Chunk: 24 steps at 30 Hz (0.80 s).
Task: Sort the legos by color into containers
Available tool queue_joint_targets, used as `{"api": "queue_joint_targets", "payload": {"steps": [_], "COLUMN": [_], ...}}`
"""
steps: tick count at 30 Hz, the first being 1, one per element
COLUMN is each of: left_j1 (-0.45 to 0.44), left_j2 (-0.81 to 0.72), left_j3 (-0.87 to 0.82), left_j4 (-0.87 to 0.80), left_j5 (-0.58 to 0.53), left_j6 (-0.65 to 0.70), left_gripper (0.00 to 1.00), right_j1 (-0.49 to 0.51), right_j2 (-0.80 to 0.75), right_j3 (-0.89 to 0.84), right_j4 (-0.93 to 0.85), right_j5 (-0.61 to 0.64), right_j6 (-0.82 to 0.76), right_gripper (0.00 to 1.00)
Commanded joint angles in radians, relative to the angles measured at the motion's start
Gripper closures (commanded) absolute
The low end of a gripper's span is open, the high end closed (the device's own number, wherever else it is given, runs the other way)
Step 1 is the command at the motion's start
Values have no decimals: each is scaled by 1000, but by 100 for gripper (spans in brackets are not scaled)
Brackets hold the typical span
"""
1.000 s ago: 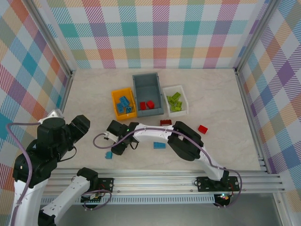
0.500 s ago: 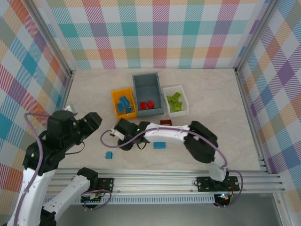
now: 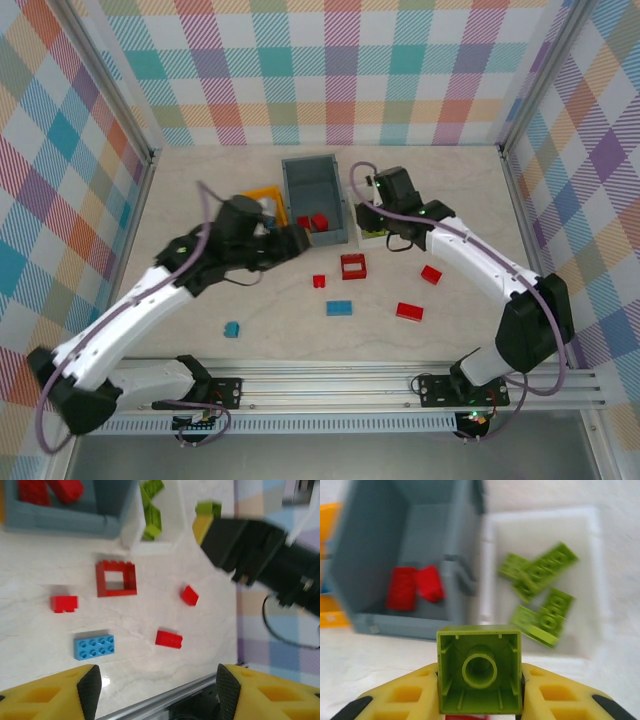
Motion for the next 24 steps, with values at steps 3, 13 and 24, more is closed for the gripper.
{"api": "queue_joint_targets", "payload": {"steps": [3,13,24], "left_j1": [-162,-210,-241], "left_j2": [155,296,413], "left_j3": [102,108,149], "left_j4": [101,148,175], "left_j5": [-285,-341,-280], "left_j6": [43,55,160], "left_gripper": [36,37,38], "right_j1": [-54,-88,-92], "right_j2": [146,393,239], "right_j3": [117,302,291], "right_j4": [-153,-212,-233], "right_j5": [21,-17,35], "right_j6": [119,151,124], "right_gripper": [66,59,39]}}
